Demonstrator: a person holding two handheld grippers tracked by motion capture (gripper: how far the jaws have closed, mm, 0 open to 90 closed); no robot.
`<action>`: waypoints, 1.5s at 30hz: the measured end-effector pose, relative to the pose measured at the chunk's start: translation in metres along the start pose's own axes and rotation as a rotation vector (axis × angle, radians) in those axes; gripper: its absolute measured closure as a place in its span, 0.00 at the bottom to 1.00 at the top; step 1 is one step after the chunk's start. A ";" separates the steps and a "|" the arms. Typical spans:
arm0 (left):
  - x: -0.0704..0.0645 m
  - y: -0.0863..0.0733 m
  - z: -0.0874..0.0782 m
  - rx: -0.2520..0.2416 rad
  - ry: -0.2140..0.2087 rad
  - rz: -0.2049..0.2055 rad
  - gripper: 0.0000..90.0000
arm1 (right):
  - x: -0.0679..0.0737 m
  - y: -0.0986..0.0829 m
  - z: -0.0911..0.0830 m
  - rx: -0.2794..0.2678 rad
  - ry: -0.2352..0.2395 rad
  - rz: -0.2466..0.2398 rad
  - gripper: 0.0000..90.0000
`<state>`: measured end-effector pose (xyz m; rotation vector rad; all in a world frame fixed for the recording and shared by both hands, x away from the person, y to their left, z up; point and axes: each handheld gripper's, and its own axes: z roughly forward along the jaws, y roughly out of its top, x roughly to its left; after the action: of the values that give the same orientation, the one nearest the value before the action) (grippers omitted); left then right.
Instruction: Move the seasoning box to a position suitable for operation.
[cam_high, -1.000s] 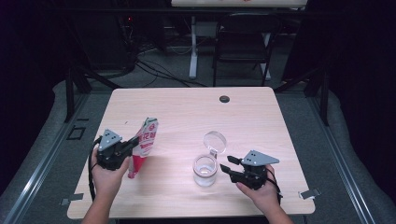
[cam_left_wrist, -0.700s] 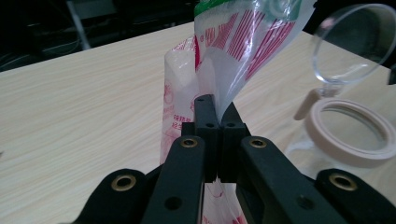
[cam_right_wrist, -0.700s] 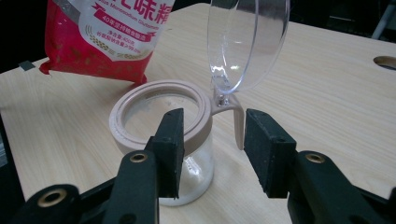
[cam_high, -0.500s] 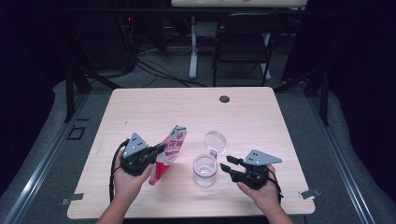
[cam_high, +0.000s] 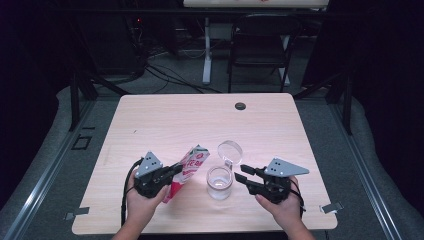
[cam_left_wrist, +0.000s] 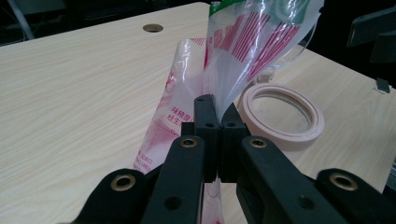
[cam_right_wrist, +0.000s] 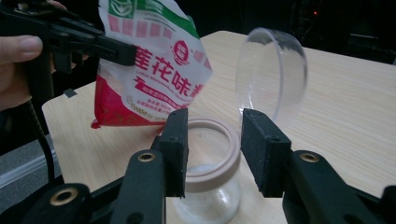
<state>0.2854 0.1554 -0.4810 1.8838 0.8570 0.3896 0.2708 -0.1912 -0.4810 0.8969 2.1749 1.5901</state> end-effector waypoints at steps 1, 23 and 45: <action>0.000 -0.001 0.000 0.004 -0.007 -0.006 1.00 | 0.000 0.000 0.000 0.000 0.000 0.000 0.70; -0.006 -0.017 0.001 0.077 -0.041 -0.013 1.00 | 0.015 0.021 0.075 0.094 0.066 -0.078 0.72; -0.002 -0.021 0.002 0.095 -0.046 -0.024 1.00 | 0.025 0.025 0.107 0.187 0.119 -0.127 0.85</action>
<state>0.2768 0.1585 -0.5000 1.9606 0.8797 0.2946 0.3205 -0.0906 -0.4916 0.7138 2.4427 1.4324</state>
